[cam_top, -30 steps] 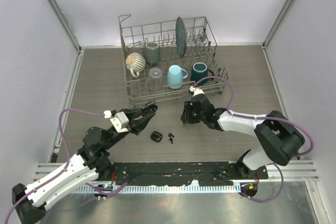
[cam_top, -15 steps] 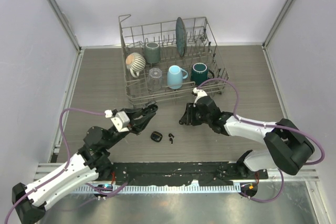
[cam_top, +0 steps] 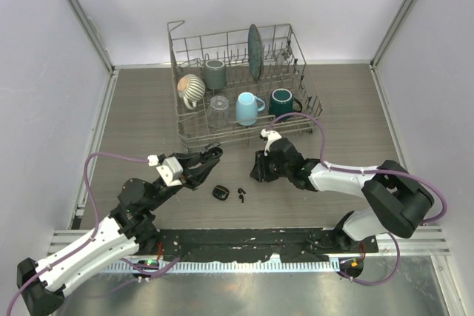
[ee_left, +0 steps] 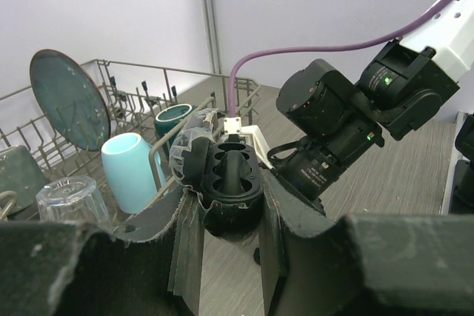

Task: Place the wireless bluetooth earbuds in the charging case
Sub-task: Pick up the earbud from the center of the board.

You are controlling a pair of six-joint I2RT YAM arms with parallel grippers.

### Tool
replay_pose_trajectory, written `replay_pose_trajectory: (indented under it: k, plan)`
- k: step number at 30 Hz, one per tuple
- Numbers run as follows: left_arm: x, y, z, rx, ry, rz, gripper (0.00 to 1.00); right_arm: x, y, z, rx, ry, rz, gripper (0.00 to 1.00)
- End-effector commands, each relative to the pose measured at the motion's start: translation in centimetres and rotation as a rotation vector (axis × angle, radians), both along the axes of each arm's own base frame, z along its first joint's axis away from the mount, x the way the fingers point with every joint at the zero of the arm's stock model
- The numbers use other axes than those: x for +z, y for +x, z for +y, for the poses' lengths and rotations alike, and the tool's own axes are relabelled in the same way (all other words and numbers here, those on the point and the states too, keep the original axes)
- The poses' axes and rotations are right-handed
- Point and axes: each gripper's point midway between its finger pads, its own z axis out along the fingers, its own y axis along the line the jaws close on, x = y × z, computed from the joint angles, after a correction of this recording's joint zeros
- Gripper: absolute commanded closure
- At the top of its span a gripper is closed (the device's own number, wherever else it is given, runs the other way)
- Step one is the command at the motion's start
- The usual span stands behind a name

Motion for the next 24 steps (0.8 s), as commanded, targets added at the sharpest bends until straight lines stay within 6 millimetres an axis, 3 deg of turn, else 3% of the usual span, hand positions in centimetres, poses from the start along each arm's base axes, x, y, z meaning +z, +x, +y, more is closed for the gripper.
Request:
replay_pose_trajectory:
  k: [1,8,16,24]
  plan:
    - [1.3,0.0,0.5,0.015,-0.04,-0.025,1.0,1.5,1.5,1.2,0.004,0.022,-0.067,0.62]
    - [1.2,0.0,0.5,0.018,-0.04,-0.023,1.0,1.3,1.8,1.0,-0.011,0.007,-0.079,0.62]
    - [1.2,0.0,0.6,0.02,-0.04,-0.025,1.0,3.2,1.6,1.9,0.014,0.059,-0.109,0.62]
    - [1.2,0.0,0.6,0.02,-0.041,-0.025,1.0,2.3,2.3,2.1,-0.013,0.041,-0.102,0.62]
